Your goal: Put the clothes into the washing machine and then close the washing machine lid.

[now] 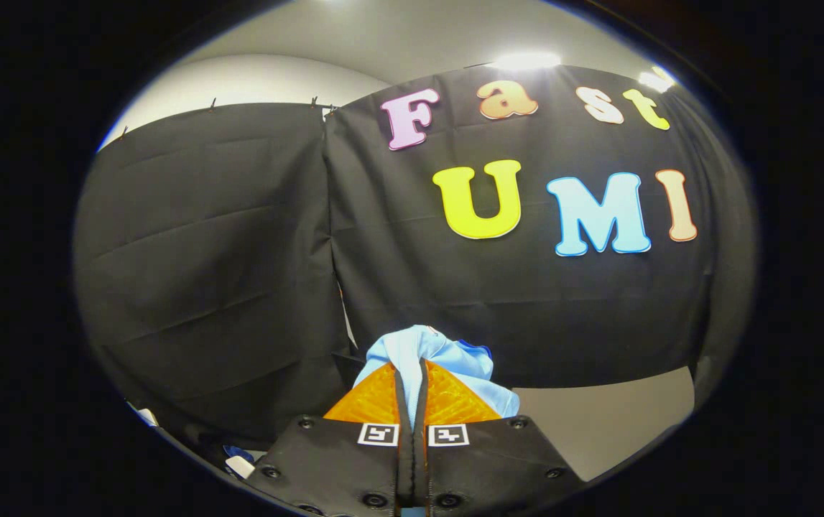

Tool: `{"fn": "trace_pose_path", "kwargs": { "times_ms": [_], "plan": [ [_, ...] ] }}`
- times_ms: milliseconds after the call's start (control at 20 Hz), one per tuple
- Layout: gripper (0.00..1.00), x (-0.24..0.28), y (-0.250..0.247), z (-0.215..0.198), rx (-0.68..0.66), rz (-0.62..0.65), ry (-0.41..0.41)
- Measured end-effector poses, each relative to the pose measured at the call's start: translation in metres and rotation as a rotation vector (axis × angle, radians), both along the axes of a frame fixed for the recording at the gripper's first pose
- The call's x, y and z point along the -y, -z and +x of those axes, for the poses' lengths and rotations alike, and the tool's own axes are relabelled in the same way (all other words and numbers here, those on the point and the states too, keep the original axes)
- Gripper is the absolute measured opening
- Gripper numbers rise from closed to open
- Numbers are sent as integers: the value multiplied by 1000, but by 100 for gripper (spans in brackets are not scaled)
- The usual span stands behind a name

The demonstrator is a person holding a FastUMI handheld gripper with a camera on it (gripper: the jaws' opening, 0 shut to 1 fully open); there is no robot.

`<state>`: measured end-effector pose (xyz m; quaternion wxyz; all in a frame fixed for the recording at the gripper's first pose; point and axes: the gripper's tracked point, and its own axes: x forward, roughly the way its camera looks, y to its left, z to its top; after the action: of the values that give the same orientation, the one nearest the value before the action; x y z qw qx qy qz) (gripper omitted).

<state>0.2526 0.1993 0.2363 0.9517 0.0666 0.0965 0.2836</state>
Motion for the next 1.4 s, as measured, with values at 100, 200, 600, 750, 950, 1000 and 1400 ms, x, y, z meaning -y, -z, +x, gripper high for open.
{"fn": "trace_pose_path", "kwargs": {
  "times_ms": [100,200,600,750,950,1000,1400],
  "plan": [
    [1,-22,-1,-3,-4,8,-13],
    [1,-42,-3,-4,-7,5,-25],
    [1,-116,8,2,-40,6,-81],
    [1,-139,14,8,-54,10,-96],
    [1,-163,25,11,-72,0,-111],
    [1,-168,31,12,-76,-4,-113],
    [1,-192,89,25,-137,-66,-116]
  ]
}}
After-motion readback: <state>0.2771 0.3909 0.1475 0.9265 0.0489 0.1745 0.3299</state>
